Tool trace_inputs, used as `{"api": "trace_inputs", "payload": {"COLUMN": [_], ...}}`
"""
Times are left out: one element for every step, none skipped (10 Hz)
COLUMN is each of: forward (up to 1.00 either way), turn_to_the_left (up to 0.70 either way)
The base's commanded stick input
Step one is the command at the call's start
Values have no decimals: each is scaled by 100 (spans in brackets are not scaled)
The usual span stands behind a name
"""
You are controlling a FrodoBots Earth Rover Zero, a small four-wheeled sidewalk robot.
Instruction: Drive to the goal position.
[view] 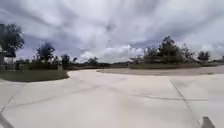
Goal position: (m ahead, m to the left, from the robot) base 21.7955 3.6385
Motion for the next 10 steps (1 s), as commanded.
{"api": "trace_inputs", "payload": {"forward": [85,85,85,85,85,85,85,85,85,85], "turn_to_the_left": [0,0,0,0,0,0,0,0,5,28]}}
